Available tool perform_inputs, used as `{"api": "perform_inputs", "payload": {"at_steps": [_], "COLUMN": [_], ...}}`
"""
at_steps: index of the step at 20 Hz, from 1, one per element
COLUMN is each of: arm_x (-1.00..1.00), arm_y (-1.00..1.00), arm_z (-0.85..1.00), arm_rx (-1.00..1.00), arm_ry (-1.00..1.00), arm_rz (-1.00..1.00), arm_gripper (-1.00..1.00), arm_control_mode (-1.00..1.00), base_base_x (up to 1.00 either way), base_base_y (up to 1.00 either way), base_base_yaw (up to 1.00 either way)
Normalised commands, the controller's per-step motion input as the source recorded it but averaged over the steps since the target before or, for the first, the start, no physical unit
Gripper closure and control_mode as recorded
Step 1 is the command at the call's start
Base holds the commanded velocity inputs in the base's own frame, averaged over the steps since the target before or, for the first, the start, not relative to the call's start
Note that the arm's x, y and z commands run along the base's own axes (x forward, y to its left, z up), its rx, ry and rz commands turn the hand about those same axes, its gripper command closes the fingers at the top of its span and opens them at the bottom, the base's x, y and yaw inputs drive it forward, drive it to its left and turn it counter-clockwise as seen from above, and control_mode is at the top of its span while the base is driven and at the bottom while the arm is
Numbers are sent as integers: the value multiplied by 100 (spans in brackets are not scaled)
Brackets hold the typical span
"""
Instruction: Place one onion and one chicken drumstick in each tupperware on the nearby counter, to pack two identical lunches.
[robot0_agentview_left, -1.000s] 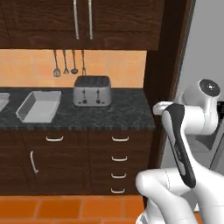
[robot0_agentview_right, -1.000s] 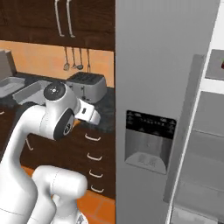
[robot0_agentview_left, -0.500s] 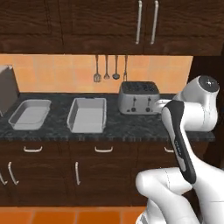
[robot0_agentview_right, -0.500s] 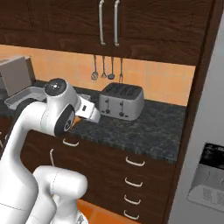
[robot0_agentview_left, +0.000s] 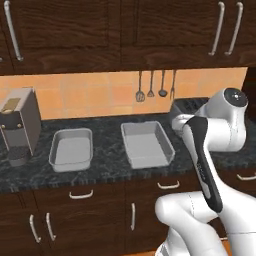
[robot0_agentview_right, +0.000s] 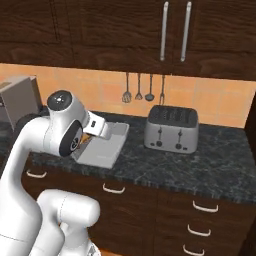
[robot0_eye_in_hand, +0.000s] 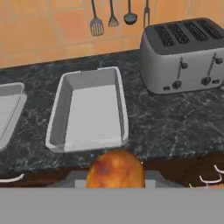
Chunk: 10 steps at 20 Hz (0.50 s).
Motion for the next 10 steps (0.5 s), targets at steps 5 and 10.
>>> {"api": "perform_inputs", "payload": {"at_steps": [5,10], "arm_x": [20,100], "arm_y": [0,-17], "arm_z": [-9,-97], "arm_rx": [-1,0], "arm_ry": [2,21], "arm_rz": [-2,-2], "arm_gripper": [100,100], "arm_control_mode": [-100,-100], "base_base_x": [80,0], "base_base_y": [44,0], "base_base_yaw": [-16,0]}}
